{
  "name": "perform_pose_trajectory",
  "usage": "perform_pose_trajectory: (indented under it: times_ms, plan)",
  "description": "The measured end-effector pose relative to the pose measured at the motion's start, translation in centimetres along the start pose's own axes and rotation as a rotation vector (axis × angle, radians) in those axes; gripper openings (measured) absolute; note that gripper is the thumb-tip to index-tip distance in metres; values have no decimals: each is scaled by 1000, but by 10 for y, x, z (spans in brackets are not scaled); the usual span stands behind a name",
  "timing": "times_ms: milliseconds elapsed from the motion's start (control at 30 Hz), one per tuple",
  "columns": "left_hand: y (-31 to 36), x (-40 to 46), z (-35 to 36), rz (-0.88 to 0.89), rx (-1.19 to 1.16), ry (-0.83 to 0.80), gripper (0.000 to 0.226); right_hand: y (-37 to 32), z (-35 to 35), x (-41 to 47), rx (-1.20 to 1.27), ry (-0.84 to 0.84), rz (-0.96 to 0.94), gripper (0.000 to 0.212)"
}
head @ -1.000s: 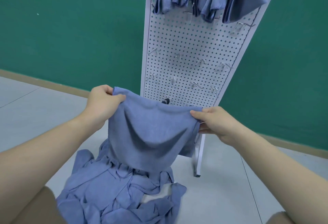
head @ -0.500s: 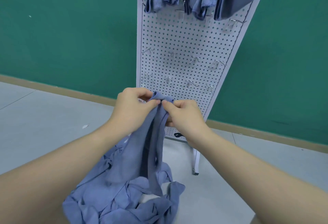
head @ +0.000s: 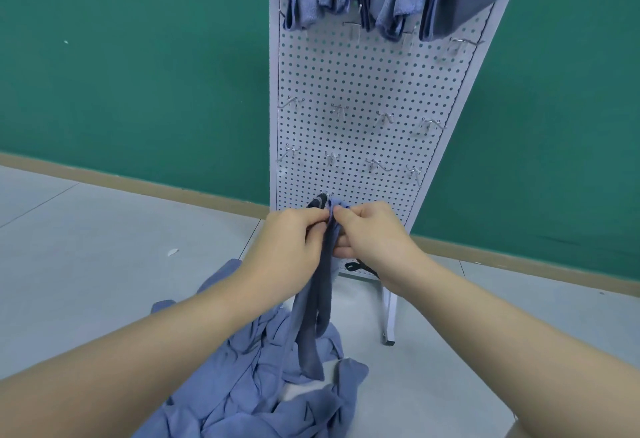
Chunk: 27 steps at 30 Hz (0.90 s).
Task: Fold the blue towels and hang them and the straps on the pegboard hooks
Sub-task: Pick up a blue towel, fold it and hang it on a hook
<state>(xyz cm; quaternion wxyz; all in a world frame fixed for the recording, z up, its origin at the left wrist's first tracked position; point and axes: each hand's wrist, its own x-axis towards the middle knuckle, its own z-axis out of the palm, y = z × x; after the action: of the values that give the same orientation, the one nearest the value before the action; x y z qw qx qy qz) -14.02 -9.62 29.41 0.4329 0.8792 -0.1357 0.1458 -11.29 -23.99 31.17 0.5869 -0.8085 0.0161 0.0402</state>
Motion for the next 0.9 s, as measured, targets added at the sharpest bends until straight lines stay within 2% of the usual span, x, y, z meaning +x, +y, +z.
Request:
perform_pose_trajectory:
  times_ms: [100,133,233,367,467,567,667,767,833,900]
  plan:
    - [14,-4,-2,-15,-137,-12,42,-8,-1,-7,-2,7,-45,69]
    - [18,-5,-3,-23,-190,-28,44,-9,-3,-8,-13,30,-64,68]
    - [19,-2,-4,-74,-304,-72,47,-9,-12,-6,-14,107,-88,45]
    - [16,5,-7,-84,-340,-28,51,-16,-25,-11,41,116,-82,36]
    - [17,2,-9,15,-247,-45,52,-17,-25,-14,17,88,-116,40]
    - [18,-1,-6,101,-199,-78,53,-15,-26,-16,-45,141,-138,59]
    - [16,4,-5,88,-297,-9,51,-14,-31,-15,-74,158,-156,49]
    - [15,12,-9,3,-365,74,35,-17,-35,-15,-82,91,-205,58]
    - [11,15,-10,-38,-354,4,29,-19,-33,-19,-124,42,-266,57]
    - [8,15,-8,-86,-396,-105,40,-20,-33,-20,-141,17,-294,62]
